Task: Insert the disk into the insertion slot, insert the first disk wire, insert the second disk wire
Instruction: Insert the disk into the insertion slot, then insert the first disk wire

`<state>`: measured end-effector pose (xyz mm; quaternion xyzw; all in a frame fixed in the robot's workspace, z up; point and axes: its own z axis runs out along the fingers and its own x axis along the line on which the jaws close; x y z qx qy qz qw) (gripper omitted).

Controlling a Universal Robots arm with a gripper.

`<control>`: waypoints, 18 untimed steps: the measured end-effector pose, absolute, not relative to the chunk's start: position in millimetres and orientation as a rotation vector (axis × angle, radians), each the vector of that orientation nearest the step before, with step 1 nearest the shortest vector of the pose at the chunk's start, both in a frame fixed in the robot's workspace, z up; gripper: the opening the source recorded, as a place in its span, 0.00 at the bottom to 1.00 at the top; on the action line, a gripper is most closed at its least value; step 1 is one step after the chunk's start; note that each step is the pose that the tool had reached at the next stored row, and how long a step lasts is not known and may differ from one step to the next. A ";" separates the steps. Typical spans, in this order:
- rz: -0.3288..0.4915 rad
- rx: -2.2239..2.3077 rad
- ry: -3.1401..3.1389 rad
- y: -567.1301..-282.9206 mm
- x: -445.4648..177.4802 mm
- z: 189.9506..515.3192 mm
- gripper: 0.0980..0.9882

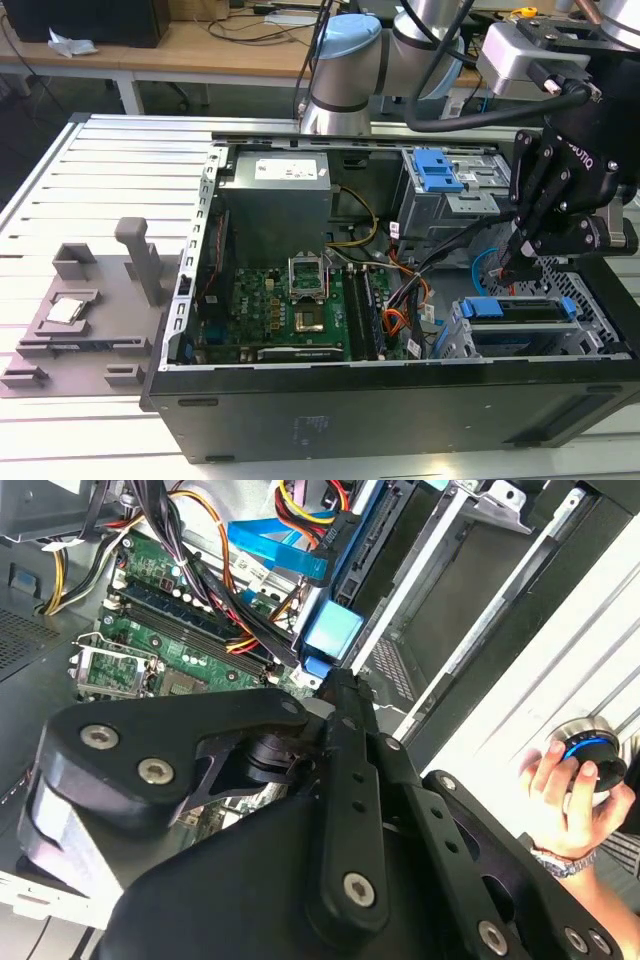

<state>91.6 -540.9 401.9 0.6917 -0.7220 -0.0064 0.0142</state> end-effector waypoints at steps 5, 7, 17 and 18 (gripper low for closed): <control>-0.020 2.154 -2.248 -540.8 94.8 401.5 0.01; -0.020 2.153 -2.248 -540.8 103.3 401.3 0.01; -0.023 2.152 -2.246 -540.4 134.4 400.8 0.01; -0.023 2.152 -2.246 -540.4 136.8 399.5 0.01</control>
